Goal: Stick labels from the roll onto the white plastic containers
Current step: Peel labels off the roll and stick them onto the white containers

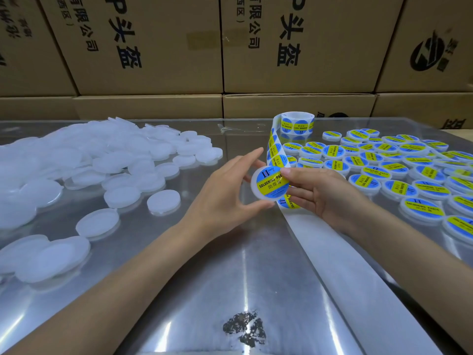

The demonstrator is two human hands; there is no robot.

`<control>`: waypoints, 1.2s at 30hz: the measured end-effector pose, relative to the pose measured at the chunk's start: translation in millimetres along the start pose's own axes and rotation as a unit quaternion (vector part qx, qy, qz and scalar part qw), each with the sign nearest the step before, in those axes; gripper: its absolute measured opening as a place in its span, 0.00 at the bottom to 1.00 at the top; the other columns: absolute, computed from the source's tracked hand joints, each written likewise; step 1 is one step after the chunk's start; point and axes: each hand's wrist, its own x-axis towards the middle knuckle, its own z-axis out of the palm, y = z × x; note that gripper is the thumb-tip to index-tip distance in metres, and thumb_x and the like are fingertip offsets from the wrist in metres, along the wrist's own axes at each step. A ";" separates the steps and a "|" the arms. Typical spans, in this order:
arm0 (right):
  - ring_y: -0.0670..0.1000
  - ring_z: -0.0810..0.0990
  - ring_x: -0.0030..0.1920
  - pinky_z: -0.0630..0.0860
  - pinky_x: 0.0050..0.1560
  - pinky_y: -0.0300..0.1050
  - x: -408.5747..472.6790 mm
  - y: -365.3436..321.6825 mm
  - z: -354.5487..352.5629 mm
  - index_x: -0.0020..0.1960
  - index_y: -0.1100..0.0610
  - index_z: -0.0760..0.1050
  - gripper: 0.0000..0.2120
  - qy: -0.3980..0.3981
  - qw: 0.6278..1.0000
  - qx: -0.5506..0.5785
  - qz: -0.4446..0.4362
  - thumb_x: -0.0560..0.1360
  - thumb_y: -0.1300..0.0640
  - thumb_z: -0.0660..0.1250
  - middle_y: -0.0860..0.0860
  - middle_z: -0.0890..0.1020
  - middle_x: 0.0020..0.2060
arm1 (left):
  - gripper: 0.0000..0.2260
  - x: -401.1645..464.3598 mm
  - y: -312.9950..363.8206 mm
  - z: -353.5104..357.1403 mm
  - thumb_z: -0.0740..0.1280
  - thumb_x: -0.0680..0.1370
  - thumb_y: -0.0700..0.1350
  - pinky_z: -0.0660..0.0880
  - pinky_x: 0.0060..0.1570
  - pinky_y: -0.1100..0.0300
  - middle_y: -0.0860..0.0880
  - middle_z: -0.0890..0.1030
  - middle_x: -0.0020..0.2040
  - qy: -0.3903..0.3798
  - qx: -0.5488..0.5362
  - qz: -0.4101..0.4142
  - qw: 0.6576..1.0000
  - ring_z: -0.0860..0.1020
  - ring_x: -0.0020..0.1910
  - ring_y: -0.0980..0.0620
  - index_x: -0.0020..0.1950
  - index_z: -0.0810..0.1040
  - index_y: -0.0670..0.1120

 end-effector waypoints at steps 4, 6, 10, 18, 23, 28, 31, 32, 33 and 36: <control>0.43 0.84 0.42 0.79 0.41 0.33 0.2 -0.2 0.8 0.47 0.54 0.81 0.09 0.005 1.000 -0.005 -0.001 0.69 0.52 0.72 0.49 0.86 0.44 | 0.36 -0.1 0.6 -0.1 0.78 0.67 0.47 0.69 0.50 0.74 0.54 0.77 0.57 0.002 -0.008 -0.004 1.000 0.76 0.48 0.59 0.71 0.67 0.42; 0.43 0.84 0.41 0.78 0.39 0.32 0.2 -0.1 1.3 0.46 0.54 0.81 0.09 0.009 1.000 -0.008 -0.003 0.68 0.52 0.72 0.49 0.86 0.43 | 0.36 -0.4 1.0 -0.1 0.78 0.67 0.47 0.69 0.50 0.74 0.55 0.77 0.56 0.003 -0.011 -0.006 1.000 0.76 0.47 0.59 0.71 0.67 0.42; 0.42 0.83 0.39 0.77 0.37 0.32 -0.2 0.8 1.7 0.45 0.54 0.82 0.07 0.015 1.000 -0.012 -0.012 0.69 0.53 0.72 0.49 0.86 0.41 | 0.36 -0.4 2.2 -0.5 0.78 0.66 0.48 0.71 0.50 0.70 0.54 0.78 0.57 0.007 -0.016 -0.010 1.000 0.78 0.46 0.56 0.71 0.68 0.43; 0.42 0.83 0.40 0.76 0.38 0.31 -1.4 5.3 5.0 0.42 0.54 0.82 0.03 0.036 0.996 -0.044 -0.071 0.71 0.55 0.71 0.48 0.86 0.40 | 0.36 -0.1 4.6 0.1 0.79 0.66 0.48 0.75 0.49 0.63 0.55 0.79 0.56 0.027 -0.049 -0.031 0.998 0.79 0.45 0.55 0.71 0.68 0.44; 0.42 0.80 0.33 0.77 0.37 0.35 -1.7 5.5 12.2 0.40 0.55 0.79 0.04 0.081 0.964 -0.141 -0.212 0.72 0.61 0.71 0.47 0.84 0.32 | 0.36 0.1 6.8 -0.4 0.79 0.65 0.48 0.76 0.48 0.56 0.54 0.81 0.55 0.043 -0.069 -0.045 0.996 0.80 0.45 0.54 0.70 0.69 0.45; 0.45 0.81 0.38 0.76 0.44 0.38 -1.6 2.5 10.2 0.67 0.36 0.62 0.32 0.058 0.927 -0.244 -0.280 0.73 0.60 0.71 0.51 0.83 0.40 | 0.36 -0.8 7.6 -1.3 0.79 0.64 0.48 0.76 0.47 0.57 0.55 0.80 0.54 0.045 -0.066 -0.042 0.996 0.79 0.42 0.53 0.69 0.69 0.46; 0.44 0.79 0.36 0.75 0.40 0.35 0.0 2.6 7.2 0.71 0.41 0.60 0.32 0.045 0.941 -0.241 -0.235 0.73 0.56 0.70 0.54 0.82 0.37 | 0.35 -0.7 8.9 -0.9 0.79 0.65 0.47 0.76 0.48 0.57 0.53 0.80 0.55 0.036 -0.069 -0.034 0.996 0.79 0.44 0.53 0.69 0.70 0.45; 0.43 0.78 0.33 0.74 0.36 0.34 0.1 3.1 7.9 0.70 0.46 0.65 0.28 0.037 0.947 -0.237 -0.213 0.72 0.53 0.70 0.54 0.81 0.35 | 0.35 -0.5 9.3 -0.8 0.79 0.66 0.47 0.77 0.48 0.57 0.53 0.80 0.55 0.038 -0.071 -0.030 0.996 0.79 0.44 0.54 0.69 0.70 0.44; 0.43 0.76 0.30 0.73 0.31 0.34 1.2 4.5 9.3 0.65 0.51 0.70 0.23 0.024 0.952 -0.239 -0.192 0.71 0.50 0.70 0.51 0.80 0.33 | 0.34 -0.5 9.9 -0.8 0.79 0.66 0.46 0.76 0.49 0.58 0.53 0.80 0.56 0.041 -0.074 -0.026 0.996 0.79 0.45 0.55 0.69 0.70 0.44; 0.41 0.70 0.21 0.66 0.23 0.32 -1.1 6.4 16.0 0.40 0.47 0.78 0.04 -0.023 0.937 -0.289 -0.196 0.72 0.50 0.71 0.44 0.74 0.20 | 0.32 -0.8 11.2 -0.2 0.78 0.67 0.45 0.76 0.49 0.59 0.52 0.80 0.55 0.043 -0.072 -0.006 0.996 0.78 0.45 0.57 0.68 0.71 0.44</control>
